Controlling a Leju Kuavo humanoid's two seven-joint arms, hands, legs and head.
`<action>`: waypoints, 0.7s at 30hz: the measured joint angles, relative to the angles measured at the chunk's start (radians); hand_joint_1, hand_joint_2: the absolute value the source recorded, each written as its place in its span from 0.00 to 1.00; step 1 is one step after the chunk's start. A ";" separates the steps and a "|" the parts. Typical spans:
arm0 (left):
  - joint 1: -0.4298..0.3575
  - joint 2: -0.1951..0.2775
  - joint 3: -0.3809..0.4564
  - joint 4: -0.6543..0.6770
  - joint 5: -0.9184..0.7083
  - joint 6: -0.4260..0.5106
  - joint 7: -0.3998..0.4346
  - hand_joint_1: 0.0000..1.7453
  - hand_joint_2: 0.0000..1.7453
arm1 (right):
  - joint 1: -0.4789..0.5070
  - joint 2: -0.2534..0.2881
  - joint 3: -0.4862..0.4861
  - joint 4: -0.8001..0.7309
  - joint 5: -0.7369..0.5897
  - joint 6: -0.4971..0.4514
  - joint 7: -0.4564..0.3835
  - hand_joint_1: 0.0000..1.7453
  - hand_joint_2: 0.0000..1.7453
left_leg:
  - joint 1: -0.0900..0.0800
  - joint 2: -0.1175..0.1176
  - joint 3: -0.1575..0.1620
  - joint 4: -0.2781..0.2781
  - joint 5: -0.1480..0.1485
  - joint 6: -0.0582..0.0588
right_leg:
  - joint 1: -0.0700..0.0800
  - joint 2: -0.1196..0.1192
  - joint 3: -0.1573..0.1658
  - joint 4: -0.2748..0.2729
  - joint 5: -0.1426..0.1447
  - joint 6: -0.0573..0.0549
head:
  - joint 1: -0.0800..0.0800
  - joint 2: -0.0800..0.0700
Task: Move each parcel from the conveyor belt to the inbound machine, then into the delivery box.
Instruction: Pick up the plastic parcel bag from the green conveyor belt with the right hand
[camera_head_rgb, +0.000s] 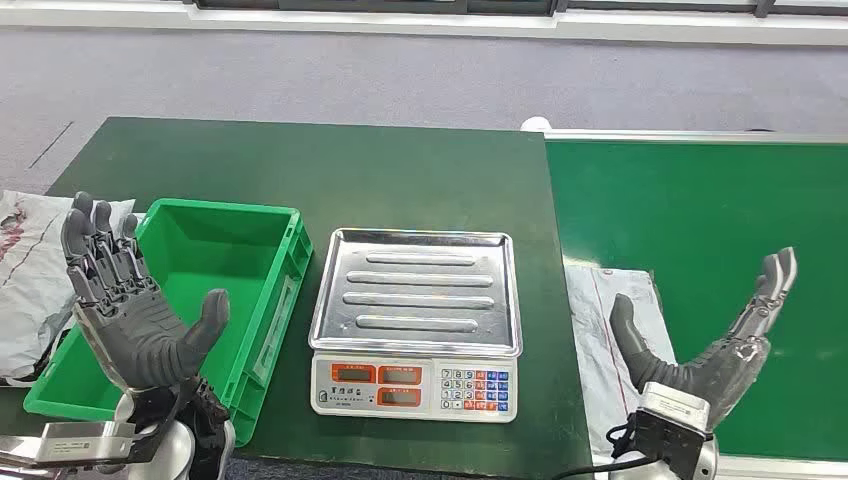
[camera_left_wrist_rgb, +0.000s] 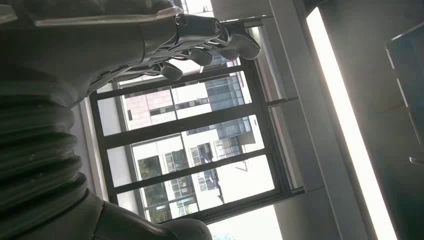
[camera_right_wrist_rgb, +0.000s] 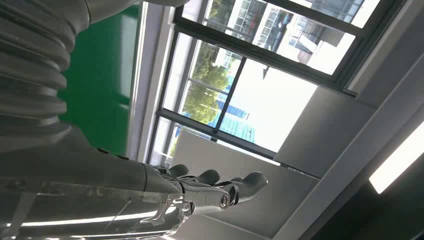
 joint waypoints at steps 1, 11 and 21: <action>0.000 0.000 0.000 0.000 0.000 0.000 0.000 0.00 1.00 | 0.000 0.000 0.000 0.001 0.000 0.000 0.000 0.00 1.00 | 0.000 0.000 0.000 0.000 0.000 0.000 | 0.000 0.000 0.000 0.000 0.000 0.000 | 0.000 0.000; 0.002 0.000 0.000 0.000 0.000 0.000 0.000 0.00 1.00 | -0.003 -0.004 0.000 0.015 0.001 -0.001 0.000 0.00 1.00 | 0.000 0.000 0.000 0.000 0.000 0.000 | 0.000 0.000 0.000 0.000 0.000 0.000 | 0.000 0.000; 0.004 0.002 0.000 0.000 0.018 0.003 0.000 0.00 1.00 | -0.050 -0.014 -0.071 0.077 0.371 -0.177 0.244 0.00 1.00 | 0.000 0.000 0.000 0.000 0.000 0.000 | 0.000 0.000 0.000 0.000 0.000 0.000 | 0.000 0.000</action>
